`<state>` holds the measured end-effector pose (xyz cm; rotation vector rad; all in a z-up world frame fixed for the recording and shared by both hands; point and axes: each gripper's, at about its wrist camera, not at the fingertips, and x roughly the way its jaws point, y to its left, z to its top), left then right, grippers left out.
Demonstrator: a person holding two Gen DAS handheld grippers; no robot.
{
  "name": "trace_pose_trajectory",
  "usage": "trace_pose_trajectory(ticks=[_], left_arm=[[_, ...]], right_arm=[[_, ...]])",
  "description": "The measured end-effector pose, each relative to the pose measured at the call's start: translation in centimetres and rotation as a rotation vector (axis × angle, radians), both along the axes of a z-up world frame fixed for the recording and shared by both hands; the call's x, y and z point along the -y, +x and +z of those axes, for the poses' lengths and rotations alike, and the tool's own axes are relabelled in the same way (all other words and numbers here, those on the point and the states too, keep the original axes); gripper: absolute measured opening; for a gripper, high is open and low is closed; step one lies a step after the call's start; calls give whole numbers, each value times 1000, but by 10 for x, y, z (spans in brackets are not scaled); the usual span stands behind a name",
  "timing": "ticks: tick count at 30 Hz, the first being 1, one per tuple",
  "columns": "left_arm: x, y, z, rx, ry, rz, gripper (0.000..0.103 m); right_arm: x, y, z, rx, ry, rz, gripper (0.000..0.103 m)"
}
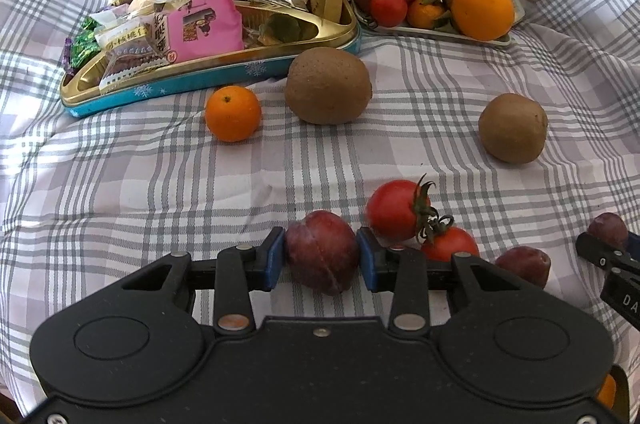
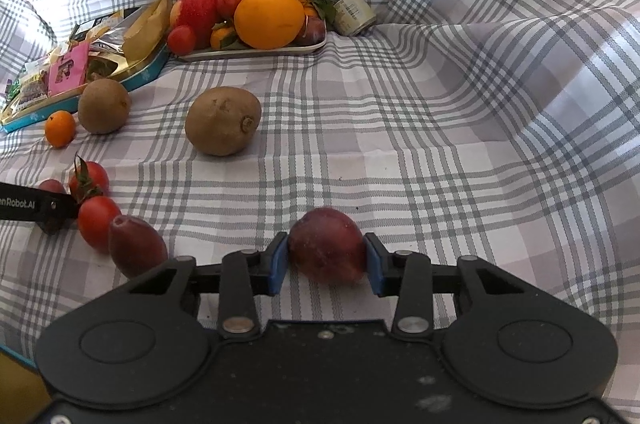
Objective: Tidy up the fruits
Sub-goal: 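Grasp a red plum with the right tool while the left tool grasps another plum, then carry the red plums over the gold tray with both tools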
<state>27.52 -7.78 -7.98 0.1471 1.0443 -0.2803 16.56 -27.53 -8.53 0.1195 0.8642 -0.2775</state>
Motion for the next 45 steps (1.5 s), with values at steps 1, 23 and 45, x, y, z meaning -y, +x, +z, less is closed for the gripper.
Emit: trace_pose_trajectory(ticks=[1,23,45], left_arm=[[-1,-1,1,0,-1,4,47],[-59,-88,100,188,-29,69,47],[-96,-209,88,165,-21,169,47]], right_arm=[[0,-1,0,1,2,-1,42],[-43,-88,74,147,14,65,41],[-104,-231,99,180,117,229,42]])
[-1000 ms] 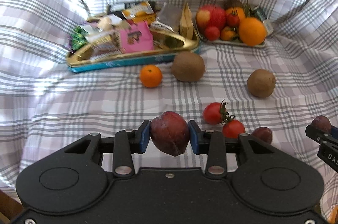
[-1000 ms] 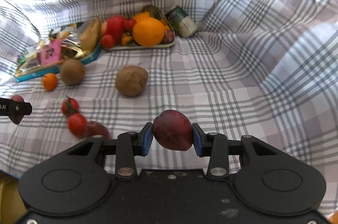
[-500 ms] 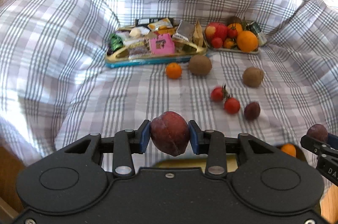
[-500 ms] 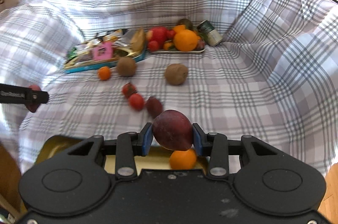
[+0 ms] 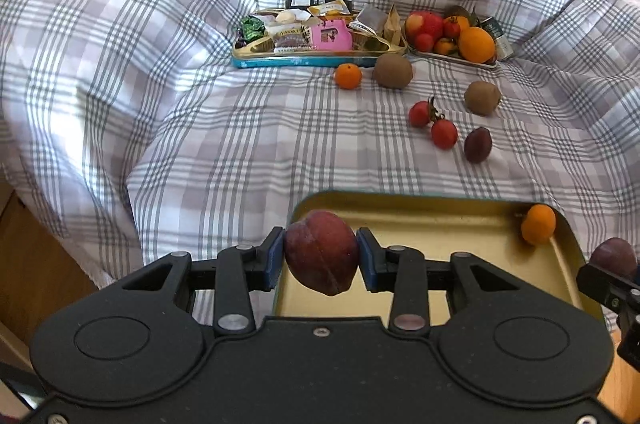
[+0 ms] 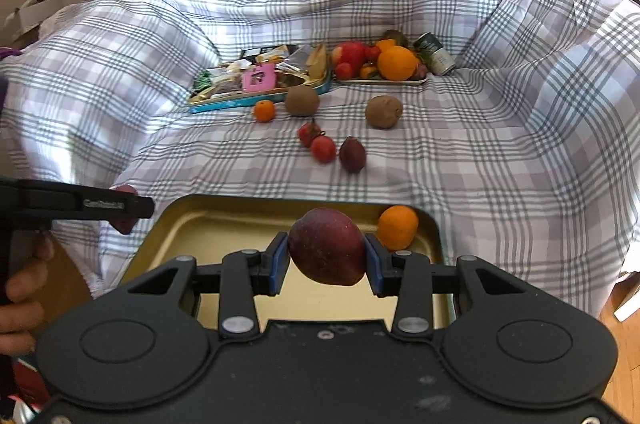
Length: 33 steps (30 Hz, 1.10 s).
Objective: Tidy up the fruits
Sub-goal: 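Carry the red plums over the gold tray with both tools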
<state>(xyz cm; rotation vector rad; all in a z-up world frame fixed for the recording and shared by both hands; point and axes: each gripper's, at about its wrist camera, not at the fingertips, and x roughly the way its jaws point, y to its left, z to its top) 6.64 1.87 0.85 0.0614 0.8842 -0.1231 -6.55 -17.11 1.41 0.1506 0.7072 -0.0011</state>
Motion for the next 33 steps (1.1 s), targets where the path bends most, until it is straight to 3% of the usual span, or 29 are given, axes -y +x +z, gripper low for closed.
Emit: trace_pose_trajectory(ticks=[18,33], left_arm=[[8,-15,-20,-57,42,35,47],[13,-11,-16,-43,40,8,47]], right_arm=[[-8,-10,-20,-82,13,24,42],[-8,-10,-21,-92,22,32,42]])
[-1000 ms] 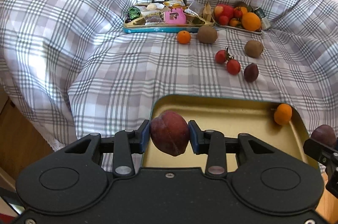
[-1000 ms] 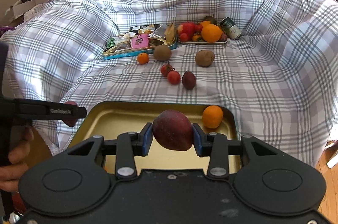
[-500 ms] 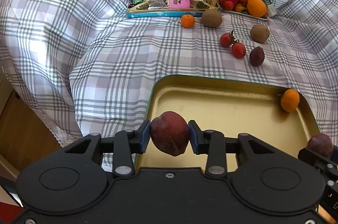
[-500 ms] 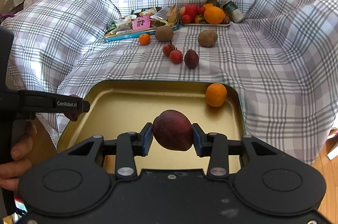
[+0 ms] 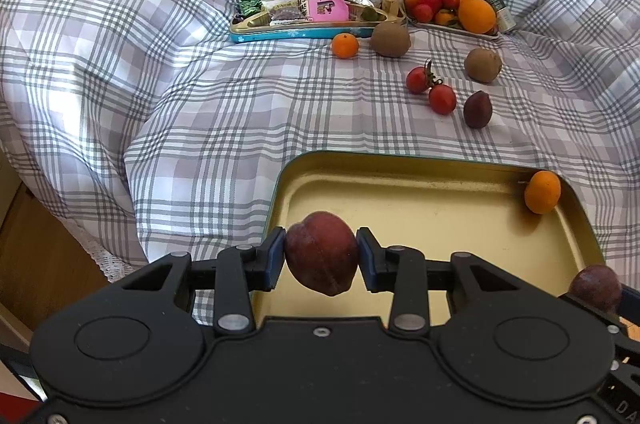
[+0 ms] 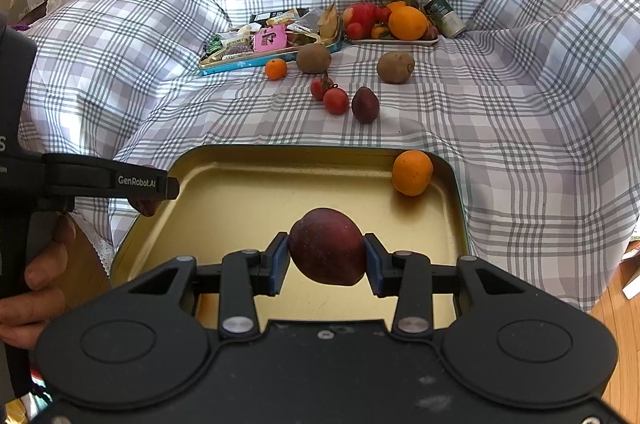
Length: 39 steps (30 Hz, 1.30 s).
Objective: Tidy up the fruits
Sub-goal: 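Carry the red plums over the gold tray with both tools, then open both tools to drop the red plums into the gold tray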
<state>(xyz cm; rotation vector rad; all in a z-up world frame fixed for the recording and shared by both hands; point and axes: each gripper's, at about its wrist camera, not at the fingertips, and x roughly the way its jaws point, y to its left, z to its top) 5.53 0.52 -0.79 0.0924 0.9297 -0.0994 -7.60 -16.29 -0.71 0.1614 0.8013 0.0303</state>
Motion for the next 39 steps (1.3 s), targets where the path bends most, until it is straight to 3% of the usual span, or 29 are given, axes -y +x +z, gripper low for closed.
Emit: trace_pose_trajectory(ticks=[6,39], left_arm=[[-1,-3,6,31,-9,-1,47],[5,-11,-10,-42,11,-12,47]], right_arm=[[-2,1,-1,-4,3,8,42],[-5,-1,0,-6,-14,21,42]])
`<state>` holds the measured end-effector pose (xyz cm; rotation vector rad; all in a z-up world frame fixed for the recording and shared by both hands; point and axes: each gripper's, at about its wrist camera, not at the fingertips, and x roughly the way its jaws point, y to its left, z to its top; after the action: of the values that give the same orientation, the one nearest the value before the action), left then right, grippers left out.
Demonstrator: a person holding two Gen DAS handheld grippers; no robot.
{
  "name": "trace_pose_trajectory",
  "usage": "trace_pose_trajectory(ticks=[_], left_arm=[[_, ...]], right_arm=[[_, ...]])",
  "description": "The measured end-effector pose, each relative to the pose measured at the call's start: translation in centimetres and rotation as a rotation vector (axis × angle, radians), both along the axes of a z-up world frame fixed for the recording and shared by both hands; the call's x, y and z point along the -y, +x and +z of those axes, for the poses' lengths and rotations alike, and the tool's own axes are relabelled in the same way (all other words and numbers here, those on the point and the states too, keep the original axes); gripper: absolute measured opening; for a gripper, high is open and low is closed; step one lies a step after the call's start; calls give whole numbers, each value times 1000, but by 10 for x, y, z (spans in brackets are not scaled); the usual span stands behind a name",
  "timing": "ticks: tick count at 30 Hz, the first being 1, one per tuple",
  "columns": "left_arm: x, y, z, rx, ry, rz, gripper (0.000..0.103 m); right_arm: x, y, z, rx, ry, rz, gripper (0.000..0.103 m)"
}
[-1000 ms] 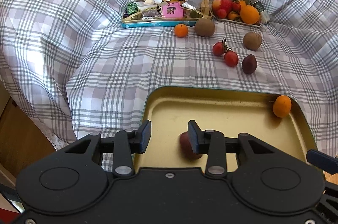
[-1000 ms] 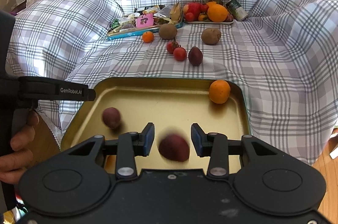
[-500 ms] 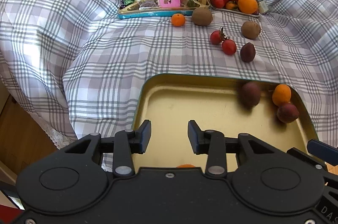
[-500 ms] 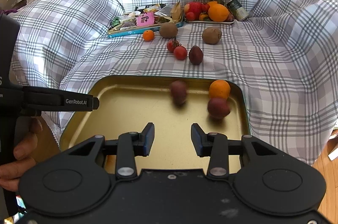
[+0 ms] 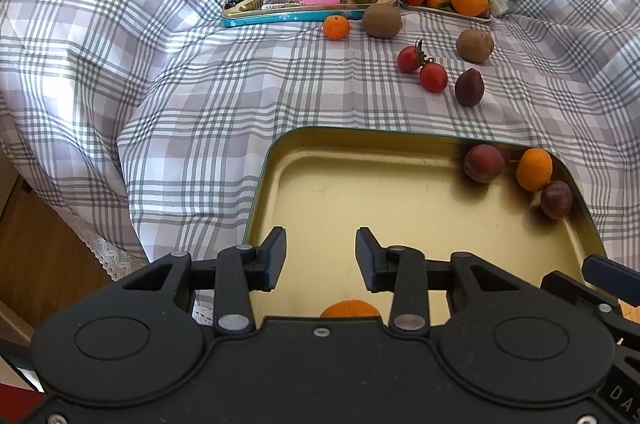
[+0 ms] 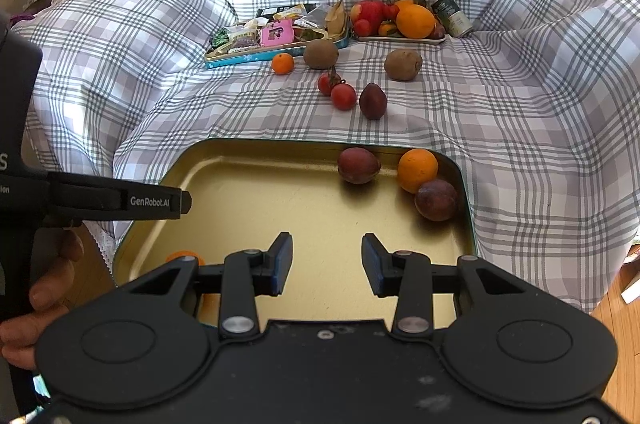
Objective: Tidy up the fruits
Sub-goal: 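Open both tools to drop the red plums into the gold tray, then withdraw both open tools from the tray toward the loose fruits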
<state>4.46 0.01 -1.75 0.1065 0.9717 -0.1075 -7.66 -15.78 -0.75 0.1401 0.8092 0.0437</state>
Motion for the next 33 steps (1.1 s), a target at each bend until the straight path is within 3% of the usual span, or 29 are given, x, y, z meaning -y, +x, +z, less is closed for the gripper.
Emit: trace_pose_trajectory(ticks=[33], left_arm=[[2,-3,-8,-34,22,1,47]], right_arm=[[-3,0,-5,-20,-4,0,42]])
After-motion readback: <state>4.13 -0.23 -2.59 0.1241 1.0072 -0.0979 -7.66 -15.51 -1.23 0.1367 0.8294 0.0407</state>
